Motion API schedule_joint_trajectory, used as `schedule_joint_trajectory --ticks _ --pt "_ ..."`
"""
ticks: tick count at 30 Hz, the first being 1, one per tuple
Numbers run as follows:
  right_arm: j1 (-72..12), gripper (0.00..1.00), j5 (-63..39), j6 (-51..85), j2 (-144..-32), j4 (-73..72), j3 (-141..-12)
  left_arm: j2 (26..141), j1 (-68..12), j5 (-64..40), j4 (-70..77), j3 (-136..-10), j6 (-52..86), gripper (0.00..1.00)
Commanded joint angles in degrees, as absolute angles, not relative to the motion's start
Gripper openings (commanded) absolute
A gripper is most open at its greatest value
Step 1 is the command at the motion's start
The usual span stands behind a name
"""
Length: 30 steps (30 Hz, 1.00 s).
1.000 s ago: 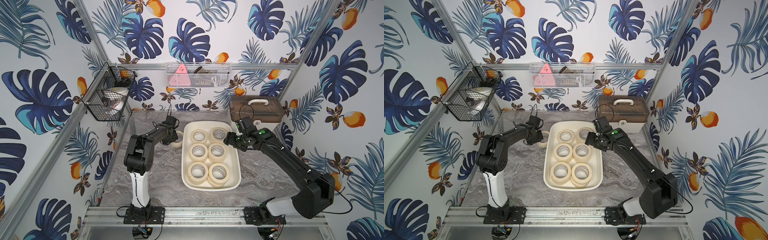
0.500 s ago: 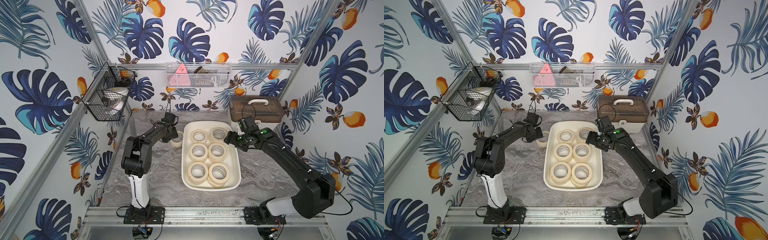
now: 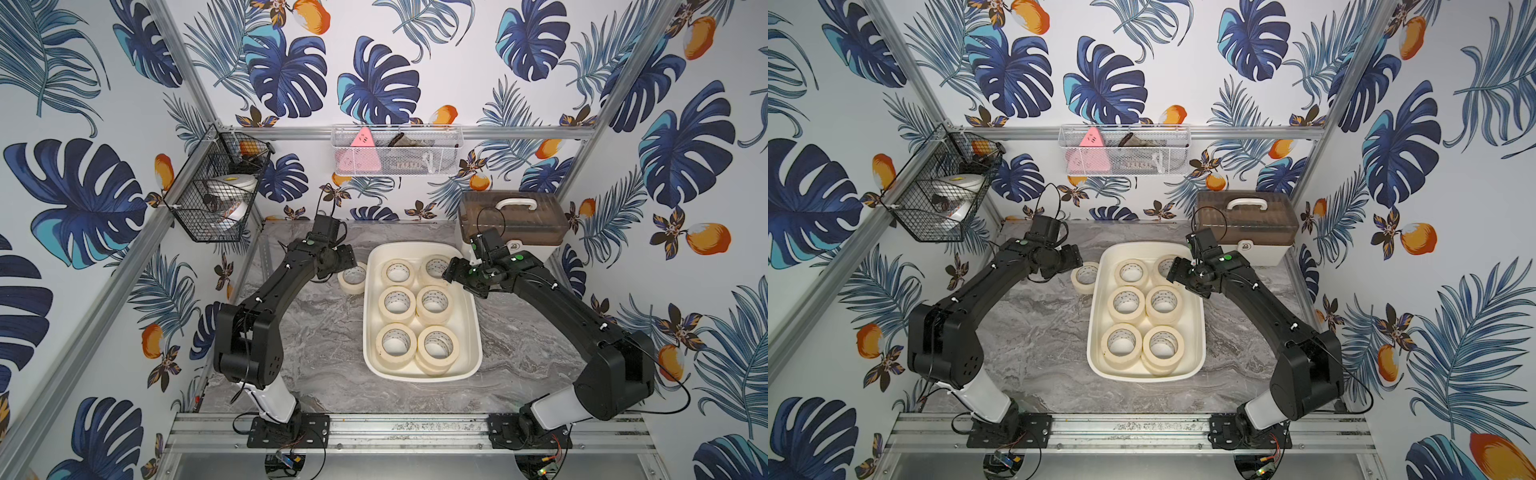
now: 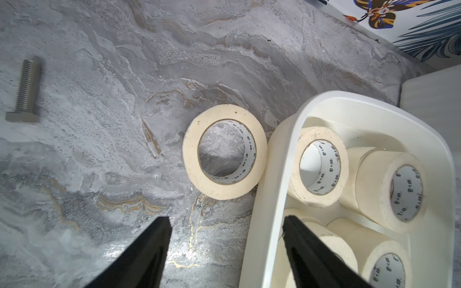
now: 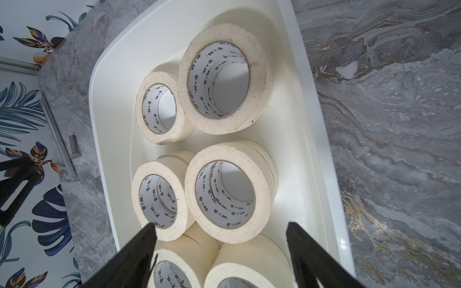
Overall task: Take out the art tape in the storage box
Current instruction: Place the art tape at the center of the board, then pick up the art tape from the storage box.
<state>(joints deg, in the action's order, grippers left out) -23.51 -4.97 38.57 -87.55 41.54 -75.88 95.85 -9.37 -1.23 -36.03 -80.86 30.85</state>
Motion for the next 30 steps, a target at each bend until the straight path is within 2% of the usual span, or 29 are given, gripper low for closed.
schedule_joint_trajectory --ticks 1,5,12,21,30 --pt "-23.44 0.83 -3.88 40.24 -89.75 38.35 -76.87 92.91 -9.32 -1.42 -35.60 -79.25 28.59 0.84" --pt "-23.13 0.81 -4.05 40.91 -94.19 37.17 -78.65 88.75 -9.32 0.96 -36.17 -76.84 27.64 0.98" --pt "-22.33 0.79 -2.09 41.33 -100.79 34.64 -81.02 81.75 -9.32 4.98 -38.74 -73.97 24.76 0.99" --pt "-20.92 0.77 -0.98 43.01 -108.16 30.65 -82.74 74.87 -9.31 4.40 -37.13 -71.04 25.05 0.99" --pt "-20.40 0.69 -0.32 43.65 -112.65 28.73 -85.61 74.53 -9.32 4.11 -37.13 -71.28 26.02 0.99"
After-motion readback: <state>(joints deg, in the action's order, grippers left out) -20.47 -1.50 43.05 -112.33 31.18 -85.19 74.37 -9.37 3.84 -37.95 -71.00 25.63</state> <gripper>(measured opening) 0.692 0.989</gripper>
